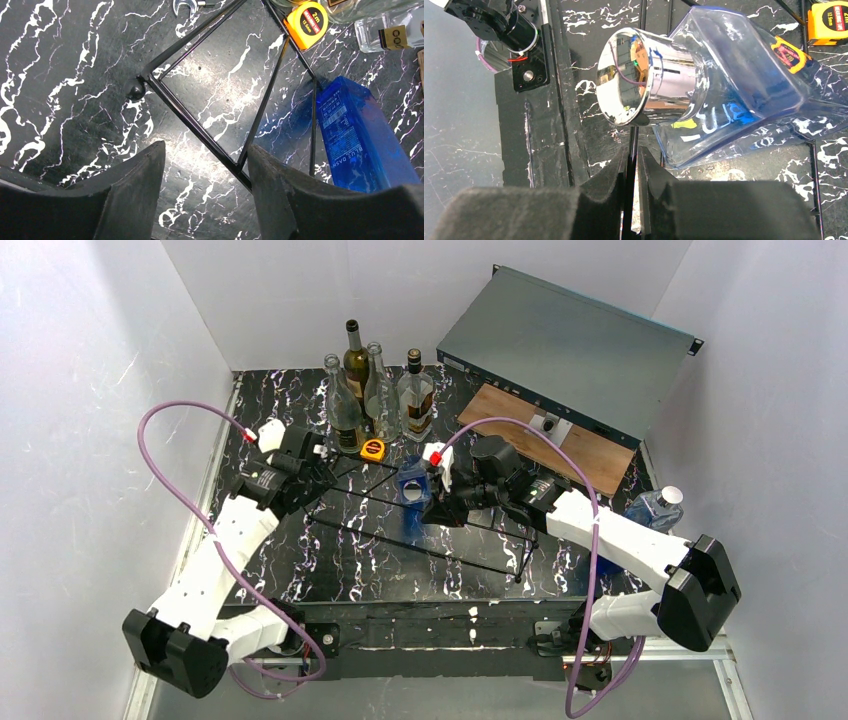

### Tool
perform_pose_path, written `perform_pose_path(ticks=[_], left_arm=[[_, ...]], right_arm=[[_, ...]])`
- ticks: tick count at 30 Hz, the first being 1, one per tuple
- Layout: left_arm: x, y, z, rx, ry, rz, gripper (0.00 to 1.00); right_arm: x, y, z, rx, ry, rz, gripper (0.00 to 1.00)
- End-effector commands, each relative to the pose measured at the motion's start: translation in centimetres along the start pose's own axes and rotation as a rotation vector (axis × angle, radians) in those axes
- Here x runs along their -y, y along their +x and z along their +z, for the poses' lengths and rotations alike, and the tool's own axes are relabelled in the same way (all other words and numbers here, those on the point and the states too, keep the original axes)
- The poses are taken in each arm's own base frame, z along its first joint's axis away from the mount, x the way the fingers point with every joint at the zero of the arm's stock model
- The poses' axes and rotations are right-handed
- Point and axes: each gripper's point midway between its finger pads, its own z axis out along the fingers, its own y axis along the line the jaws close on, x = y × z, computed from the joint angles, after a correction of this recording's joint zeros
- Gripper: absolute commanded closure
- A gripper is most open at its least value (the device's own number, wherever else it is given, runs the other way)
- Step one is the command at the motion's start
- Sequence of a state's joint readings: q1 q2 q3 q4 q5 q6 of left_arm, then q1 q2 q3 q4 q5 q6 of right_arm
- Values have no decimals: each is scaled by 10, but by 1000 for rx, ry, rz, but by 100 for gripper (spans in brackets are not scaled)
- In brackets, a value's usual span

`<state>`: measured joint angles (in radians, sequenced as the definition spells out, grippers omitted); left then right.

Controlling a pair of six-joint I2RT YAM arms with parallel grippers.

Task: Put the wine bottle on the wine rack

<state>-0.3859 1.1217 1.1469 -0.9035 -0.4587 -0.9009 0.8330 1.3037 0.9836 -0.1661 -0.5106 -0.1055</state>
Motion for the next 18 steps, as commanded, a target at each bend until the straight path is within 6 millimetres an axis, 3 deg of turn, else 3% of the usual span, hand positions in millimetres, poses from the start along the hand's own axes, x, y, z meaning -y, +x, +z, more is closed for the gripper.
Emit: perform_pose_path(ticks=[1,7,18], left_arm=[[-44,7,-9,20,-79,150,45],[-53,12,-28,20,-4,171,57],[-49,46,-45,-114,128,155,71]], right_arm=[[24,15,-4,-37,109,13,99],[24,15,-2,-36,101,14,99],[27,13,-6,-38,136,34,97]])
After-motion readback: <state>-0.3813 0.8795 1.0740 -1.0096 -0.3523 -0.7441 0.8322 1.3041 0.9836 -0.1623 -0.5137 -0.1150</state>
